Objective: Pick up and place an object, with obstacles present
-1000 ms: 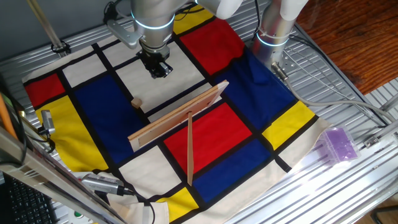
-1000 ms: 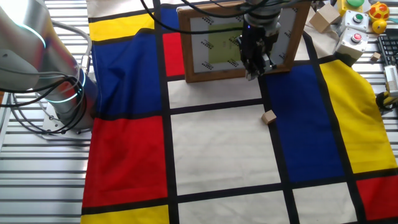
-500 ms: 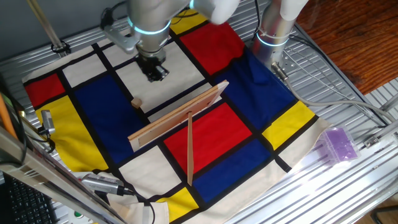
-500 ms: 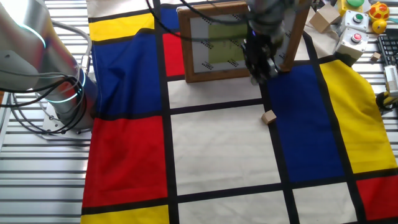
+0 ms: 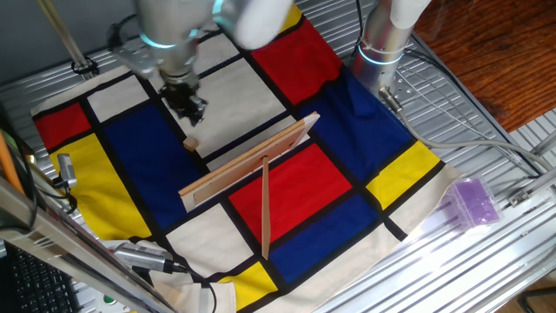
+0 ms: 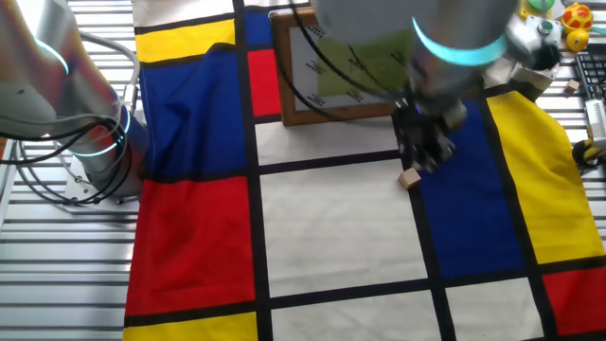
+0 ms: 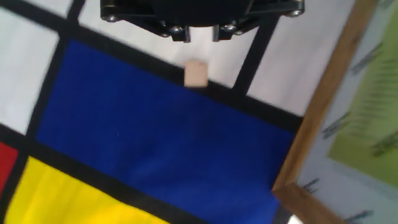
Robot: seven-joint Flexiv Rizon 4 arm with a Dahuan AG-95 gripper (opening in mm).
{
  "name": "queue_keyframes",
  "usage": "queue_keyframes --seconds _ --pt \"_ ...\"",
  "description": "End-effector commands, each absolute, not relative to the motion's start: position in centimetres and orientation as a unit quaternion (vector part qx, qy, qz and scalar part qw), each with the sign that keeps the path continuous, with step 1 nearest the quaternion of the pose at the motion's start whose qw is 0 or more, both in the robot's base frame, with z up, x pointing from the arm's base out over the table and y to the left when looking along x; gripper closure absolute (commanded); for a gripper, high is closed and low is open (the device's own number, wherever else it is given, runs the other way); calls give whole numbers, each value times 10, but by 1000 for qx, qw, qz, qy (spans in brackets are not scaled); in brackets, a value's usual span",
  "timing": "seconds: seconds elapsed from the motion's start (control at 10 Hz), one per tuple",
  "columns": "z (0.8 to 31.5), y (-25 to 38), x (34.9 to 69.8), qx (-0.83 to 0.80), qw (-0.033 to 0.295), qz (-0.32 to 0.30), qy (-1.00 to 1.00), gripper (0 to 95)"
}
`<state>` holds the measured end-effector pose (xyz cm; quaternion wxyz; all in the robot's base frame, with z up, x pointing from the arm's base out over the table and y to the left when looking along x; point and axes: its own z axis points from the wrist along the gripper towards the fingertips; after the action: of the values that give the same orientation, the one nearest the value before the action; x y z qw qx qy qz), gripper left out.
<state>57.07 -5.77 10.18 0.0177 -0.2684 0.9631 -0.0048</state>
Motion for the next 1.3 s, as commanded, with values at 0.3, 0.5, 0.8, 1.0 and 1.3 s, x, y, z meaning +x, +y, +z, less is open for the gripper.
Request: queue_keyframes --seconds 0.3,0.5,0.8,1.0,1.3 --pt "60 -56 589 -274 12 -2 962 380" --pt "48 -45 591 -272 11 -6 962 380" --pt "33 -45 586 -273 13 -6 962 380" --pt "29 -45 581 -273 13 -7 962 380" --pt "26 -45 572 -273 16 -9 962 570"
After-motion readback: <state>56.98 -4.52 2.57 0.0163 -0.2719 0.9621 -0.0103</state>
